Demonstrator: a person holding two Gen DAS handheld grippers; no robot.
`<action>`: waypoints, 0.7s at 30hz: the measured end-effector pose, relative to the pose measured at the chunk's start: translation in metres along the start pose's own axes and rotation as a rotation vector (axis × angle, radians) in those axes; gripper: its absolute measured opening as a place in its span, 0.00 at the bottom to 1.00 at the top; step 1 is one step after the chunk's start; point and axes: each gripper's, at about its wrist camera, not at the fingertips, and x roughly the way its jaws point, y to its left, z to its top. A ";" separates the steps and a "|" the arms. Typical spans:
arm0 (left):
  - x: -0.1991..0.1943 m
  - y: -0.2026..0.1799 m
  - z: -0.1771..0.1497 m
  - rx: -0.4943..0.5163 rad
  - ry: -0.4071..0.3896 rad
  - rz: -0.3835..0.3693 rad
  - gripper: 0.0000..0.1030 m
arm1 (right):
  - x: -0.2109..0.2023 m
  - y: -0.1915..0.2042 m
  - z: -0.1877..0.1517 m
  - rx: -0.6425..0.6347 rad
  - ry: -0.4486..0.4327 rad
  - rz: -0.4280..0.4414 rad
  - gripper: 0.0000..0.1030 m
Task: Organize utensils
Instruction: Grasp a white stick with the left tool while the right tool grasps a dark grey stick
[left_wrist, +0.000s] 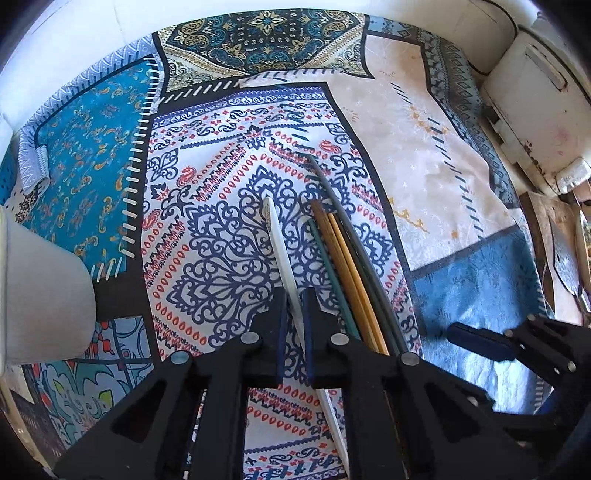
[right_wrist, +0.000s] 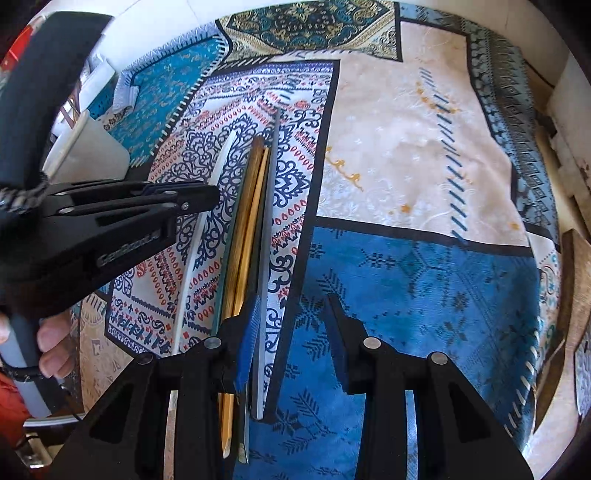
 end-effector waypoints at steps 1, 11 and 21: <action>0.000 0.000 -0.001 0.011 0.000 -0.002 0.06 | -0.001 0.000 0.000 -0.002 -0.011 -0.001 0.32; -0.006 0.007 -0.004 0.021 0.002 -0.027 0.08 | -0.003 -0.016 0.009 0.012 -0.023 -0.043 0.05; 0.002 0.007 0.015 0.018 0.000 -0.028 0.08 | -0.002 -0.017 0.020 0.040 0.003 0.085 0.10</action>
